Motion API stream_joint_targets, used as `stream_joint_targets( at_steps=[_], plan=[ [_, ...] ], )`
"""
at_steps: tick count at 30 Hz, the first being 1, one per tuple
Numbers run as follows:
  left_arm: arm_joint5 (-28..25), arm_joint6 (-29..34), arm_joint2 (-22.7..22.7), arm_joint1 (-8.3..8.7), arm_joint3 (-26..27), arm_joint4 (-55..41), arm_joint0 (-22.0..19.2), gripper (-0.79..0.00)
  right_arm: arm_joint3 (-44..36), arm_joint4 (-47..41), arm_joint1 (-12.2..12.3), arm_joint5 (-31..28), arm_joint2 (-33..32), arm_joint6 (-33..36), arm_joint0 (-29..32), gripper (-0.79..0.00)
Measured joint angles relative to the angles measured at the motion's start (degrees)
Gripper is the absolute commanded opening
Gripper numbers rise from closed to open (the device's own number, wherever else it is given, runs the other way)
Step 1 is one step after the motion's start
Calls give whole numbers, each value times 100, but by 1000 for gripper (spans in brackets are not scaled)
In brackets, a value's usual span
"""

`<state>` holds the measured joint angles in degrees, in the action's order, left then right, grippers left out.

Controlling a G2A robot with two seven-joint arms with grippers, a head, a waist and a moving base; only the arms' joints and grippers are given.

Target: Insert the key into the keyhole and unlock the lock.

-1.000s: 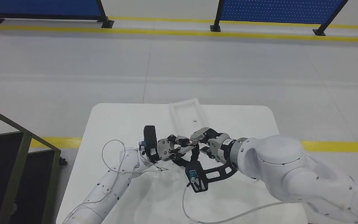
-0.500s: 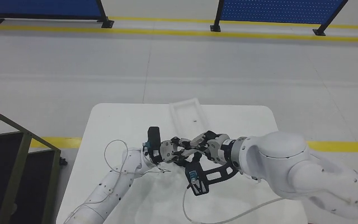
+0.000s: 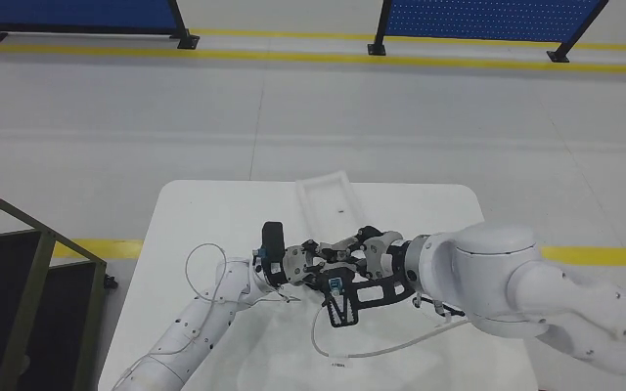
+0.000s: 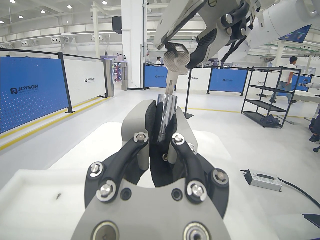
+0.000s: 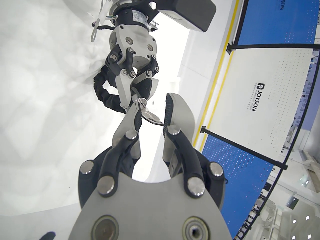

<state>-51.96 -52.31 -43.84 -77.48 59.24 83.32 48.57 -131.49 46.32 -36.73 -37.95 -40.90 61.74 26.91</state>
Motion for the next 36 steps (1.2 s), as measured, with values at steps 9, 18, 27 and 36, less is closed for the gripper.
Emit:
stream_joint_targets(
  at_steps=[9,18,27,36],
  plan=[
    [10,-11,34,-9,4,27,-15,-785,-152,-341,-97,968,95,749,6,-785],
    [9,-10,84,-30,-28,18,-56,-785,-138,-392,-296,1946,263,891,-23,-785],
    [16,-17,130,-42,-42,-4,-86,-785,59,-602,-475,2996,307,1047,-18,-785],
    [29,-28,151,-37,-47,-35,-81,-785,36,-652,-561,3868,191,1098,185,-705]
  ],
)
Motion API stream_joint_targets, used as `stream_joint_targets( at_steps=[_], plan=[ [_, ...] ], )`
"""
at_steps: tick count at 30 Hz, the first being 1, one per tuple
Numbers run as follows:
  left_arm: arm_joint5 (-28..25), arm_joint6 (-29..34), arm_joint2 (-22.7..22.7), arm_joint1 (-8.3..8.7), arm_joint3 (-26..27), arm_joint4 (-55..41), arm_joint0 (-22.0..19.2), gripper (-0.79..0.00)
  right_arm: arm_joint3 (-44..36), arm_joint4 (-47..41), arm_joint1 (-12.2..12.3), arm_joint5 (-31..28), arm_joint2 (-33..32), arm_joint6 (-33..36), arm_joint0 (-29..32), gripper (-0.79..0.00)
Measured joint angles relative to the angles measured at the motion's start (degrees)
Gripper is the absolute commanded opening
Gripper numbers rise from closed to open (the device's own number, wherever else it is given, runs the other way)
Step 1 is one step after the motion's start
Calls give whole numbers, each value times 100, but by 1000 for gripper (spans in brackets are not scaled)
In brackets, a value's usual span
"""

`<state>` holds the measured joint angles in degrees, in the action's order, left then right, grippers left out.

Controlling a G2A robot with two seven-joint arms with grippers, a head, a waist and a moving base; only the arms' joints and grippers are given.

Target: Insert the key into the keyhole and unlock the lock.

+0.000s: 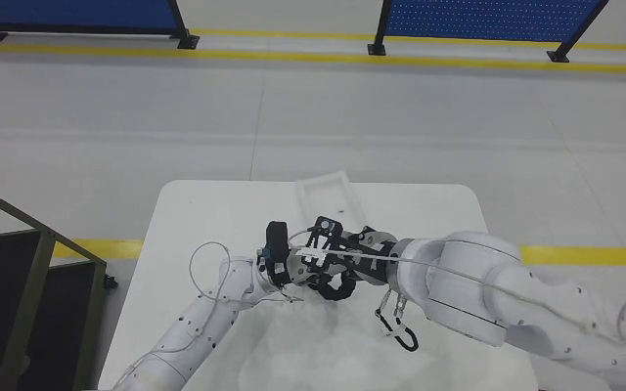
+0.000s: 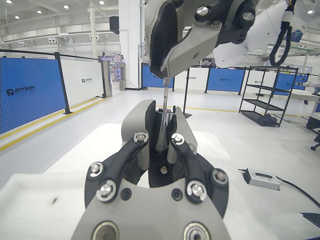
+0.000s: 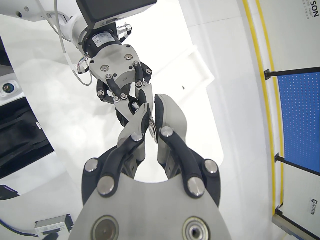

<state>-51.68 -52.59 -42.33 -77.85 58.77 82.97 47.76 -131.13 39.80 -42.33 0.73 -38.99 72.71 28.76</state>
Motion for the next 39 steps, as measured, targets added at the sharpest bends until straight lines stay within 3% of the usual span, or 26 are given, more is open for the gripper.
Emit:
stream_joint_targets(
  at_steps=[3,5,7,8,9,18,27,35,39],
  plan=[
    [1,-2,3,4,0,-17,3,-785,27,-72,-17,38,-44,-15,69,-625],
    [5,-8,1,8,-1,-20,4,-785,38,-116,-25,46,-95,-67,116,-526],
    [11,-14,-5,14,1,-21,7,-785,38,-178,-25,33,-169,-118,168,-286],
    [14,-16,-8,17,3,-19,8,-785,37,-201,-22,20,-213,-134,189,-71],
    [18,-20,-12,20,5,-14,9,-785,32,-229,-16,3,-260,-152,215,0],
    [86,3,-66,66,-46,162,1,-785,140,-704,115,-393,-861,-348,673,0],
    [231,798,-116,160,-178,785,-86,-785,624,-1360,259,-994,-1512,-885,1303,0],
    [-565,1700,0,241,-115,928,35,-785,926,-1646,439,-1362,-2301,-1478,2142,0],
    [-639,2117,125,292,-79,819,66,-785,979,-1728,505,-1559,-2626,-1636,2497,0]
  ],
)
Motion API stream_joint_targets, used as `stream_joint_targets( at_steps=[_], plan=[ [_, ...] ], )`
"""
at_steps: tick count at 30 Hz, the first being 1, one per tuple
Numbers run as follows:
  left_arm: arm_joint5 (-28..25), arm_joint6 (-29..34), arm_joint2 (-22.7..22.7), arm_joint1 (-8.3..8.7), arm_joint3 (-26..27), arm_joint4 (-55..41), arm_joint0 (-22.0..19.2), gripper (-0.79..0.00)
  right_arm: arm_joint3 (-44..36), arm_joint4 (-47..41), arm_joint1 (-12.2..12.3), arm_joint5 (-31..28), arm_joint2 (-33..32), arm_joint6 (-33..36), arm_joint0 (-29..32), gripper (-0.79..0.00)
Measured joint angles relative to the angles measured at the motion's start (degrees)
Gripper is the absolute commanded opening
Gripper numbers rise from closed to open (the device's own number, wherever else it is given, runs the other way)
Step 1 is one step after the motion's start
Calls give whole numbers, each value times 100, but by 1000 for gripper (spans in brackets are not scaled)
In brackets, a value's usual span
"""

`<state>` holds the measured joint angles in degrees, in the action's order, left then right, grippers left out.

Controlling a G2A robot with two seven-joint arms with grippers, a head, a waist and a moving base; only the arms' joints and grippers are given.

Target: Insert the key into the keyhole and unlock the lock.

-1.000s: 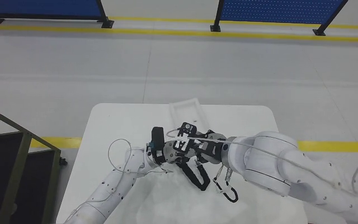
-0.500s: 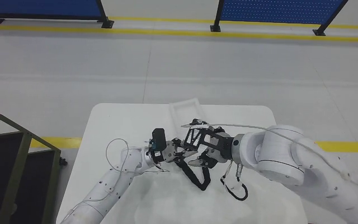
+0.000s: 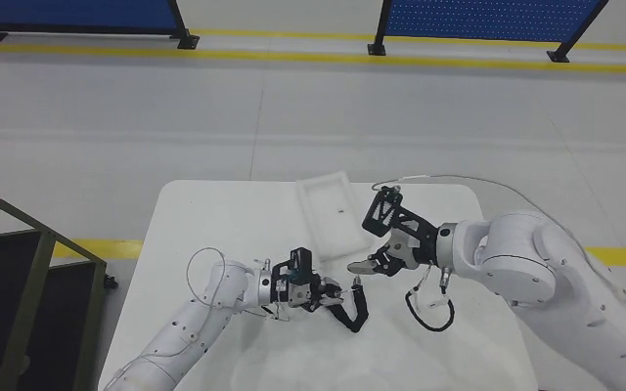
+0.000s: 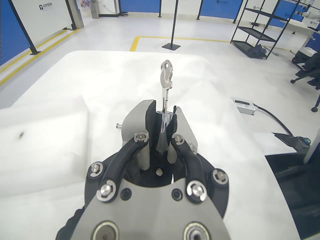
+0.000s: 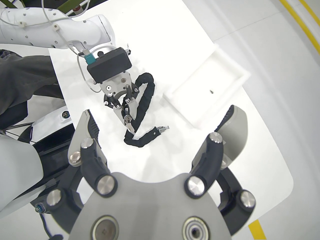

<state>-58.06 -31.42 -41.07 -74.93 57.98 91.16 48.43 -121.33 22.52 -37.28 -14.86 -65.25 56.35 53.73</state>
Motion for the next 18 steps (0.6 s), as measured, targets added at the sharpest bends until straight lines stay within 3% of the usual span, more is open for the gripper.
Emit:
stream_joint_targets(
  at_steps=[2,4,5,13,18],
  plan=[
    [6,184,134,40,-4,-159,-23,-502,21,-29,25,-97,-141,-72,158,0],
    [6,353,299,89,-27,-345,-59,-117,46,-52,42,-174,-254,-143,288,0],
    [6,424,379,111,-35,-427,-78,0,58,-62,47,-212,-292,-177,337,0],
    [6,863,972,334,-8,-1382,-329,0,193,-142,54,-604,-446,-357,599,0],
    [6,1006,1078,542,194,-1840,-608,0,253,-204,39,-855,-476,-462,633,0]
  ],
)
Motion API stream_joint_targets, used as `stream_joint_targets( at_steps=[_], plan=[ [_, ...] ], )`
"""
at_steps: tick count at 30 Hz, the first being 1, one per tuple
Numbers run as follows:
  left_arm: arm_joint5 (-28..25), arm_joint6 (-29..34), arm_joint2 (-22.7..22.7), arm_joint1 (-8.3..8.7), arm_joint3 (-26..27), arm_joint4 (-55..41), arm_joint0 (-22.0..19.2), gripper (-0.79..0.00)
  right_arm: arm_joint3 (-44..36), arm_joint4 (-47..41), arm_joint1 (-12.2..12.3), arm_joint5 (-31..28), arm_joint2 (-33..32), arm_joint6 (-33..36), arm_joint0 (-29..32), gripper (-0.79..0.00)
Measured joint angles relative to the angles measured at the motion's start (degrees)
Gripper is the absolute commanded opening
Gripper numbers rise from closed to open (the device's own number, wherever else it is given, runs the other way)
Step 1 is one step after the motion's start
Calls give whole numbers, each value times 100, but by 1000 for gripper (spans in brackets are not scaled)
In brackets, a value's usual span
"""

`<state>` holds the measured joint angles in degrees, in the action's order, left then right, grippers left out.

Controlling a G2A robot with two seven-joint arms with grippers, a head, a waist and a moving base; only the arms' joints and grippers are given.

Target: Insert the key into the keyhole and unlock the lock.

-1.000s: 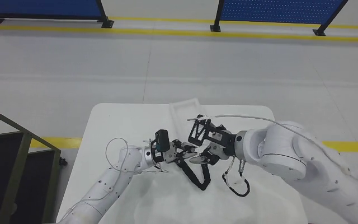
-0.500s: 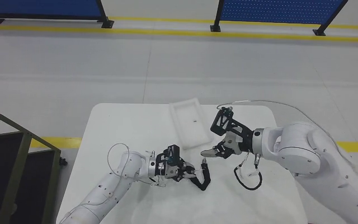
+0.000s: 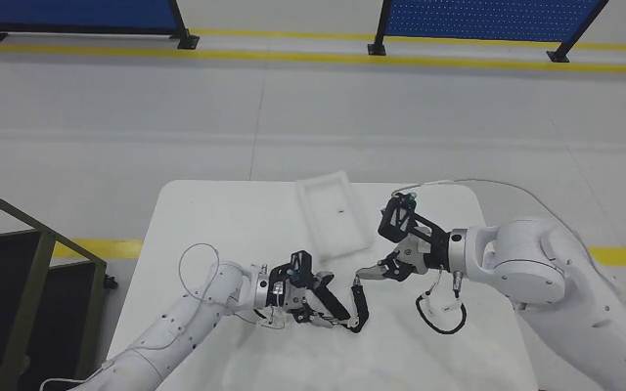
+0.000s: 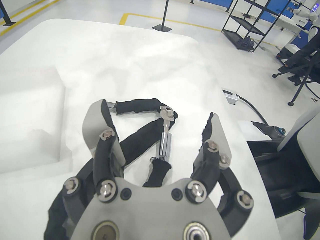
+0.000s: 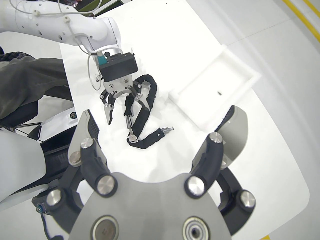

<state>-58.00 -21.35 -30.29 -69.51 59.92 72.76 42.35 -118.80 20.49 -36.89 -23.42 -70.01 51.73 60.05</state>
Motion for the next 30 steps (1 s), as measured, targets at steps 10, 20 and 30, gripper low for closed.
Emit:
stream_joint_targets(
  at_steps=[10,20,30],
  plan=[
    [0,349,-274,841,931,-972,-891,0,656,25,-108,-1076,253,-518,-219,0],
    [0,1869,-357,1637,1698,-2541,-2001,0,1515,-81,-329,-2246,744,-917,-1157,0],
    [0,3165,-63,1992,1758,-4116,-2922,0,2564,-902,-465,-2943,974,-510,-2418,0]
  ],
)
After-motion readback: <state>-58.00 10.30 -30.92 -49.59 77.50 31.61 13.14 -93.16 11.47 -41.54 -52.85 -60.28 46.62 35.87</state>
